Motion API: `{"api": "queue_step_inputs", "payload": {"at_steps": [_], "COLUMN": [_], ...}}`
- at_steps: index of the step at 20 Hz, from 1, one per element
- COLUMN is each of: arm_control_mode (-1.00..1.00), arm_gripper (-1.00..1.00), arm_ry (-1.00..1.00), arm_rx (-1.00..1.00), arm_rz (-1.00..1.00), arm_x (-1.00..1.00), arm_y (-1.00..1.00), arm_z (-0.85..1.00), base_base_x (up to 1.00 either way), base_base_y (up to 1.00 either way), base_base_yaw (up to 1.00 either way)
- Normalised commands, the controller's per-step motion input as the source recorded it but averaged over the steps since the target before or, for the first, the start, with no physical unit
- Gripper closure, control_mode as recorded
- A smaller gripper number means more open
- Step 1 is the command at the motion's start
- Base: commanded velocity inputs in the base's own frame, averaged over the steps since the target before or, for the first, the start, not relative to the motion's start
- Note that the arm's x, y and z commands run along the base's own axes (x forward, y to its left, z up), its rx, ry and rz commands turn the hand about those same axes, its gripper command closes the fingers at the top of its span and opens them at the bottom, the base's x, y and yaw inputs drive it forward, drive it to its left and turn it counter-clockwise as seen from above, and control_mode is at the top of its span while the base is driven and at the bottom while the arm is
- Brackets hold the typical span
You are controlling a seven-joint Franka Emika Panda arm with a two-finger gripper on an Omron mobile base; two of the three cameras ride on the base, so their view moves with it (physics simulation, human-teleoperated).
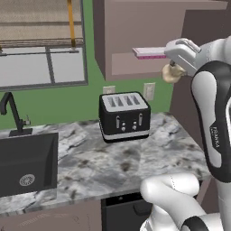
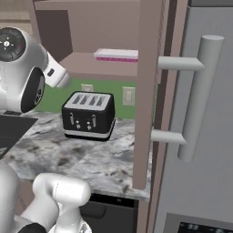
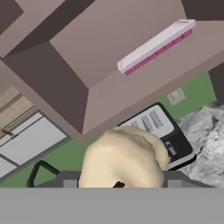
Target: Pick the candle and candle from the dining table and place them in the open cabinet. Close the cabinet after placing the objects.
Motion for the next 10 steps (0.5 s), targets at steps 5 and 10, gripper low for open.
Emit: {"api": "queue_step_inputs", "payload": {"at_steps": [5, 10], "arm_control_mode": [-1.00, -1.00], "arm_gripper": [1.00, 1.00], "arm_ry": [0.00, 0.00], "arm_rx": [0.00, 0.00], "arm_rz": [0.00, 0.01], "arm_x": [0.38, 0.40], "arm_y": [0.00, 0.00], "arm_z": [0.00, 0.00], "base_base_x": [0.00, 0.00], "base_base_y": [0.00, 0.00], "base_base_yaw": [0.00, 0.00]}}
